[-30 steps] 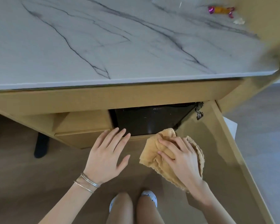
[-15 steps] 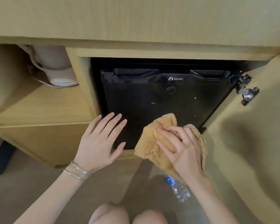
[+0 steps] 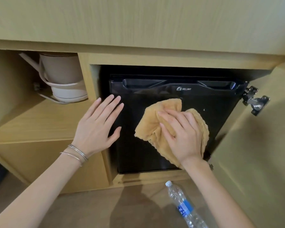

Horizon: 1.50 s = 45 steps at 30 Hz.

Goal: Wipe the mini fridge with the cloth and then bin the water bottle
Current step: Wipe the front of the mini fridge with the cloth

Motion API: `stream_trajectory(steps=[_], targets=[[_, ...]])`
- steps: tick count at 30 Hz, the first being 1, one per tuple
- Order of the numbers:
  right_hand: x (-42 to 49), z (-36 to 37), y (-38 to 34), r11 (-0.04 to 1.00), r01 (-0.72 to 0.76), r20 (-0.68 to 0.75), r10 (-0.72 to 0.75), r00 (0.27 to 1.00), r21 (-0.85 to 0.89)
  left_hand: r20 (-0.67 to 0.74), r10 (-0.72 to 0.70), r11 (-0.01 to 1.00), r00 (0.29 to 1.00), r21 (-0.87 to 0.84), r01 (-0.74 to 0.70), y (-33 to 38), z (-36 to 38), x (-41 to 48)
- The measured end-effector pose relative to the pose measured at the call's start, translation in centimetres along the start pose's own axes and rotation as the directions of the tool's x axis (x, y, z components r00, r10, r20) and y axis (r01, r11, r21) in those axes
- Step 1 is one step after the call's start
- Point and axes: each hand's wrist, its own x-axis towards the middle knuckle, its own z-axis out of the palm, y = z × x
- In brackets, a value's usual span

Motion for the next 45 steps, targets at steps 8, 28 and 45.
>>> stream_trajectory(steps=[8, 28, 45], targets=[[0.9, 6.6, -1.4, 0.989, -0.047, -0.123, 0.029, 0.992, -0.140, -0.042, -0.002, 1.000, 0.999, 0.003, 0.002, -0.8, 1.7, -0.5], [2.2, 7.3, -1.2, 0.965, -0.179, -0.219, 0.136, 0.966, -0.191, -0.098, 0.055, 0.998, 0.994, -0.019, -0.057, -1.6, 2.2, -0.5], [1.3, 8.6, -3.0, 0.955, -0.265, -0.219, 0.232, 0.948, -0.136, -0.113, 0.010, 1.000, 0.994, -0.022, -0.012, -0.6, 3.0, -0.7]])
